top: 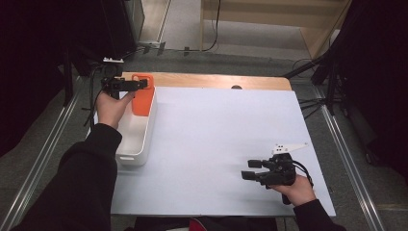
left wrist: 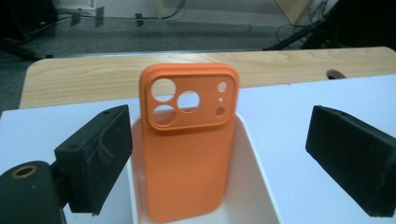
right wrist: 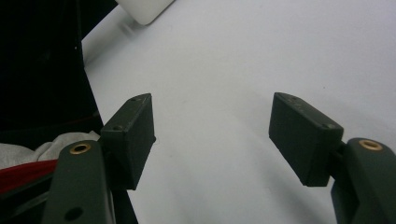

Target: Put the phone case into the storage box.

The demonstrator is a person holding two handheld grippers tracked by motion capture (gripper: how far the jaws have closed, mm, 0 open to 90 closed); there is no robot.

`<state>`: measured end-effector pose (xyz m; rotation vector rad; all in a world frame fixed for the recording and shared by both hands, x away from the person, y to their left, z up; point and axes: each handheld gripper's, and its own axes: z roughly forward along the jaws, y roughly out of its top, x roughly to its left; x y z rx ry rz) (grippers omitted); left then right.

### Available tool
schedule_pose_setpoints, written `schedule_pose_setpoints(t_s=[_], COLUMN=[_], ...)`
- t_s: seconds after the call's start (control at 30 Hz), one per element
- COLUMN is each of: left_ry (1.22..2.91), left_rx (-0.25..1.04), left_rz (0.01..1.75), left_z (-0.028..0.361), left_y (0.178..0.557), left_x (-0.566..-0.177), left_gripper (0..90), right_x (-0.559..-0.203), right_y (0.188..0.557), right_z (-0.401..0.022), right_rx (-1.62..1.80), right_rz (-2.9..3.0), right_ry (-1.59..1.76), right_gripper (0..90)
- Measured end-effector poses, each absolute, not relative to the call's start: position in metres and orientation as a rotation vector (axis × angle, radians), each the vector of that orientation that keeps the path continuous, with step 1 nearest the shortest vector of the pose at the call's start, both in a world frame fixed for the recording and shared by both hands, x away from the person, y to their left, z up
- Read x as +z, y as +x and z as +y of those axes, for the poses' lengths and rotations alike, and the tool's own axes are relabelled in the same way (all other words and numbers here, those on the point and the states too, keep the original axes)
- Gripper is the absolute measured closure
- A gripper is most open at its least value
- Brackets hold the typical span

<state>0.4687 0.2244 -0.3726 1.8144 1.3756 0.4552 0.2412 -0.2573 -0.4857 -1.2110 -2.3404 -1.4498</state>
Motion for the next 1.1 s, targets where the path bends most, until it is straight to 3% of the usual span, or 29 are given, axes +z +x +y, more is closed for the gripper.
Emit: schedule_pose_setpoints(t_s=[0.33, 1.1], left_ry=[1.843, 1.907], left_rx=[0.339, 0.249], left_rz=[1.26, 1.038], left_z=[0.217, 0.207], left_y=[0.457, 0.425], left_x=[-0.361, -0.355], left_gripper=[7.6, 12.4], right_x=[-0.485, -0.486], right_y=[0.241, 0.241], right_z=[-0.257, -0.256], right_rx=[-1.451, -1.45], right_rz=[-2.34, -2.344], right_ry=[-1.21, -1.207], right_gripper=[30.2, 30.2])
